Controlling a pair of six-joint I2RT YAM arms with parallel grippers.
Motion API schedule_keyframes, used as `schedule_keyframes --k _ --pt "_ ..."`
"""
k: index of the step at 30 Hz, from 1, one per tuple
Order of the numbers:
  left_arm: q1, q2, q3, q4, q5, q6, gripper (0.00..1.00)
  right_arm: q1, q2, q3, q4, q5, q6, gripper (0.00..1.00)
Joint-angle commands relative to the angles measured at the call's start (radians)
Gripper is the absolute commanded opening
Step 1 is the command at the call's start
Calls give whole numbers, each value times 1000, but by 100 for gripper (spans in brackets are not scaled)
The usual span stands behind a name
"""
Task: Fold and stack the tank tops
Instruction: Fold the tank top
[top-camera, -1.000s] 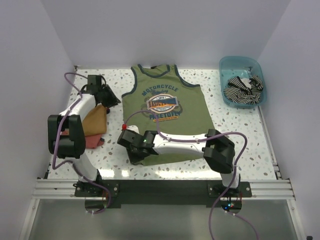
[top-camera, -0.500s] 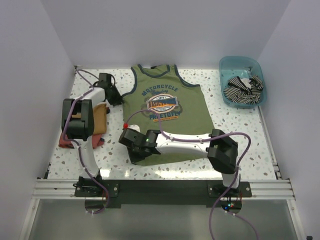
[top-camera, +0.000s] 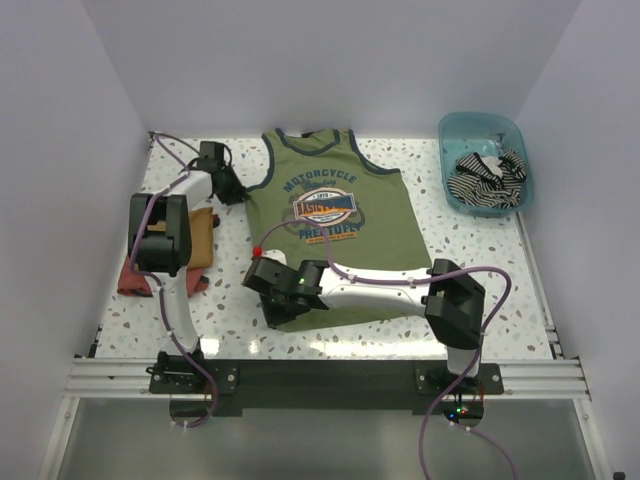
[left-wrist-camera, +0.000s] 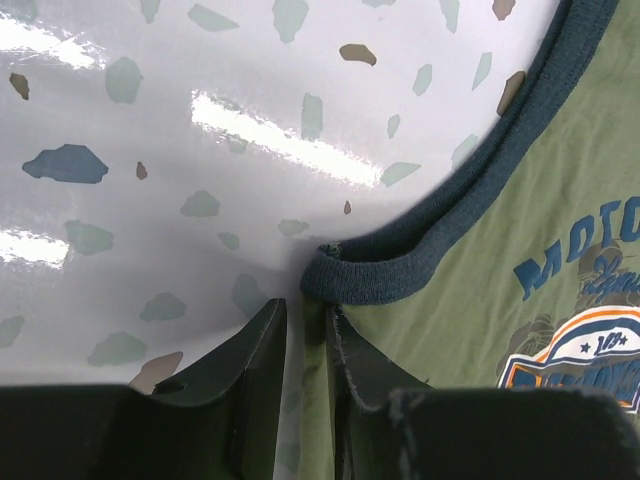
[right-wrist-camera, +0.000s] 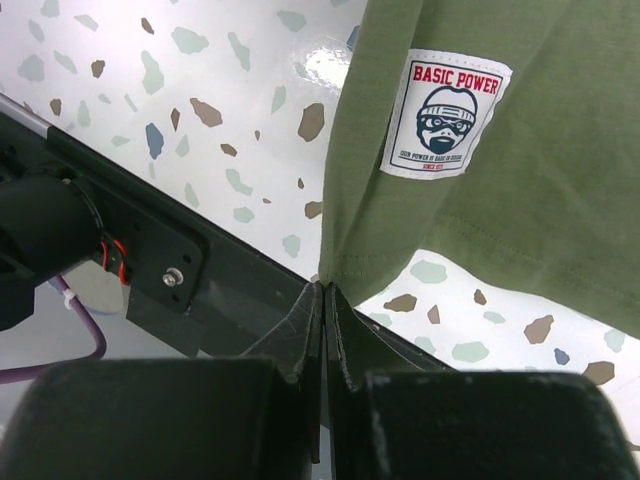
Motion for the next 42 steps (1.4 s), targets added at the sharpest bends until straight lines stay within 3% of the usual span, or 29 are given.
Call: schedule_keyframes --k 1,11,24,32,42 --pt "-3 28 33 52 -20 24 27 -1 -61 -14 -4 -21 23 0" --pt "-8 43 29 121 0 -5 27 -1 -93 -60 3 -14 37 0" --pt "-8 -9 19 166 -48 -11 0 1 -103 -74 31 -33 42 0" --pt "15 -139 -34 123 -259 -31 0 28 -17 20 43 -79 43 0" --pt "64 -164 -5 34 -323 3 0 44 121 218 37 -135 43 0"
